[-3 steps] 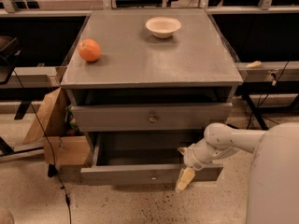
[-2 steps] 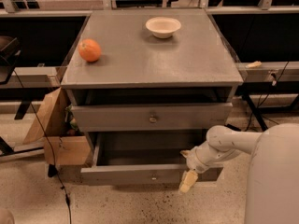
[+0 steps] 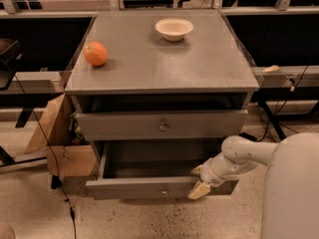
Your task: Open middle drawer
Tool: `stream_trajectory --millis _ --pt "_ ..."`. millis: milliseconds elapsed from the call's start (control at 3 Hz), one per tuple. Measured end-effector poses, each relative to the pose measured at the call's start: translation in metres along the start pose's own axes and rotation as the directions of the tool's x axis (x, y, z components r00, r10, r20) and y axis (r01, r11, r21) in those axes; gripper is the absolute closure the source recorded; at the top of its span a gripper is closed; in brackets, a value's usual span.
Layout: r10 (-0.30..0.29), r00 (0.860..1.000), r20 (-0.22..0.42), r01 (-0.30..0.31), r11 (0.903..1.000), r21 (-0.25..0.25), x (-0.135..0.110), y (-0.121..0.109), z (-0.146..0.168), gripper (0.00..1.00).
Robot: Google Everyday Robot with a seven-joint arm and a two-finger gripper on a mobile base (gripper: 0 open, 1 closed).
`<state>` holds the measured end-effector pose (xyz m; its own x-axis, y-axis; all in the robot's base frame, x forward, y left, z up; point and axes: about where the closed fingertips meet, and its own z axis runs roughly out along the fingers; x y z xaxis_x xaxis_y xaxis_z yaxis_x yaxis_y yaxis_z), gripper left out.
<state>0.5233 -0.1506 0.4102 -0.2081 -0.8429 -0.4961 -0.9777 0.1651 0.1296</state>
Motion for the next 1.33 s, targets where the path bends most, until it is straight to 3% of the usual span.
stream_trajectory --millis 333,667,1000,1333 --pt "-0.018 1.000 -0.015 0.017 0.9997 -0.018 0.003 0.011 -0.003 0.73" --pt "-0.033 0.999 -0.026 0.032 0.9989 -0.033 0.005 0.019 -0.006 0.96" --pt "-0.047 0.998 -0.039 0.046 0.9979 -0.047 0.008 0.026 -0.007 0.00" --pt "-0.092 0.993 -0.071 0.086 0.9931 -0.080 0.007 0.042 -0.011 0.00"
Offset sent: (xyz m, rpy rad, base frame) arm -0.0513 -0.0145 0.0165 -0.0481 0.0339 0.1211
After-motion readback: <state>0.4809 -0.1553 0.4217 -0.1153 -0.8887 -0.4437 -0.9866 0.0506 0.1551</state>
